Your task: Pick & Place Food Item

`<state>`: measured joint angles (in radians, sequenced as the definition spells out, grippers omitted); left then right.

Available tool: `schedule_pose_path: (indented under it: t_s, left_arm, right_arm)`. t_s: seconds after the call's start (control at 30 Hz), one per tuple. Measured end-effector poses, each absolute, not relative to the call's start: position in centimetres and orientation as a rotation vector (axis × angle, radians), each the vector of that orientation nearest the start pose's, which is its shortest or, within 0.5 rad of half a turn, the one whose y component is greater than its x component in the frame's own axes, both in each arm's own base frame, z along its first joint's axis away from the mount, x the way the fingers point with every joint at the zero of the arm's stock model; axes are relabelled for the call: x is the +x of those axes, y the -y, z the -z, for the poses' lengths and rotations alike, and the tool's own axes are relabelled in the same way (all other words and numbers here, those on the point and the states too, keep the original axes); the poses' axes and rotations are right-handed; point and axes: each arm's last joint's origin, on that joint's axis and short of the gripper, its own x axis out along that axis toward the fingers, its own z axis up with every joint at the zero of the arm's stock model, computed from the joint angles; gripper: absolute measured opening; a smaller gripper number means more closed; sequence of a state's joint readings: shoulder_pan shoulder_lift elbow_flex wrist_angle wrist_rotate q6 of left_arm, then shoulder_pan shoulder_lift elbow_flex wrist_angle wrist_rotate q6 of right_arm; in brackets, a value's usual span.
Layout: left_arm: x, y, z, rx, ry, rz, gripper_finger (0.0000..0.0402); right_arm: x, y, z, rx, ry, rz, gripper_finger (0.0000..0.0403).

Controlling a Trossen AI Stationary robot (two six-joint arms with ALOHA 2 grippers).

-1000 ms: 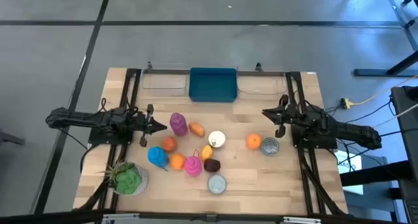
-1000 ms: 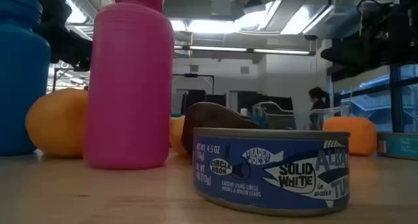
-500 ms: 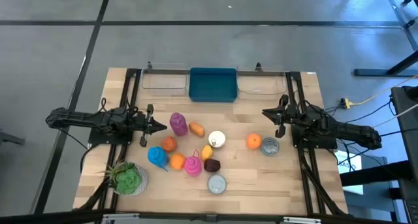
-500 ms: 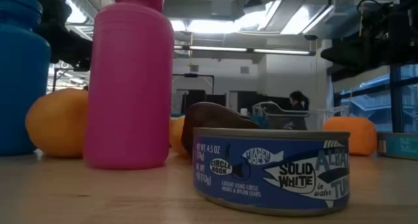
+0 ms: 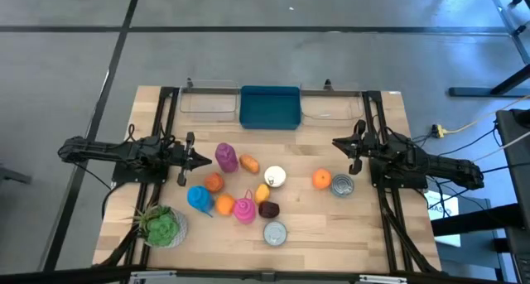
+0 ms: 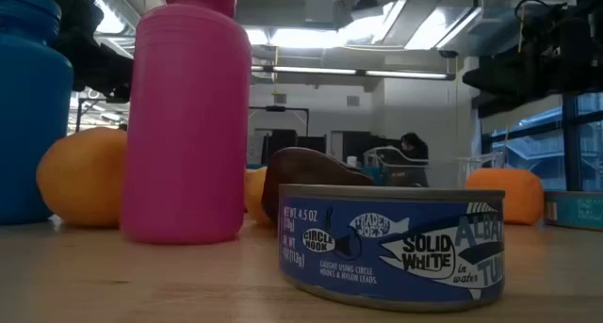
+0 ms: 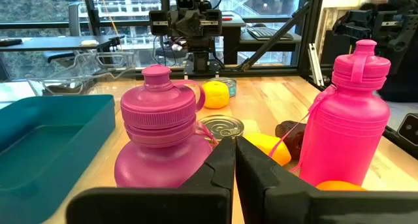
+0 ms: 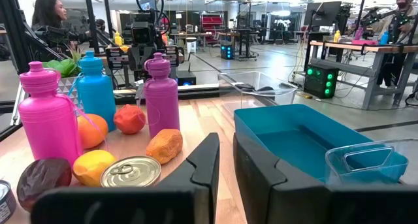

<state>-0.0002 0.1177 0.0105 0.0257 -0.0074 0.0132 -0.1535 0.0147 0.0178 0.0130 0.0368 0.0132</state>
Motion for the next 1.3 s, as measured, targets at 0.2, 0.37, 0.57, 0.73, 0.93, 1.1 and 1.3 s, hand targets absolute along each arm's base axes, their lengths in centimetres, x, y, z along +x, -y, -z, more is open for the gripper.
schedule_pose_path:
  t_s: [0.2, 0.37, 0.57, 0.73, 0.93, 1.1, 1.3]
  left_arm:
    - [10.42, -0.02, -16.01, 0.013, -0.081, -0.007, 0.0007]
    - [10.42, -0.02, -16.00, 0.013, -0.082, -0.006, 0.0006]
    - [10.42, -0.02, -16.00, 0.013, -0.081, -0.007, 0.0008]
    - [10.42, -0.02, -16.00, 0.013, -0.081, -0.007, 0.0007]
    - [10.42, -0.02, -16.00, 0.013, -0.082, -0.006, 0.0006]
    - [10.42, -0.02, -16.00, 0.013, -0.082, -0.006, 0.0007]
    - [10.42, -0.02, -16.01, 0.013, -0.081, -0.007, 0.0006]
  right_arm:
    - [9.62, 1.59, -16.97, 0.012, 0.017, 0.190, 0.0049]
    - [9.62, 1.60, -16.97, 0.012, 0.018, 0.190, 0.0049]
    - [9.62, 1.60, -16.97, 0.012, 0.017, 0.190, 0.0049]
    - [9.62, 1.60, -16.98, 0.012, 0.018, 0.190, 0.0049]
    - [9.62, 1.59, -16.99, 0.069, 0.024, 0.189, 0.0049]
    - [9.62, 1.60, -17.04, 0.347, 0.057, 0.184, 0.0049]
    - [9.62, 1.59, -17.07, 0.525, 0.075, 0.179, 0.0049]
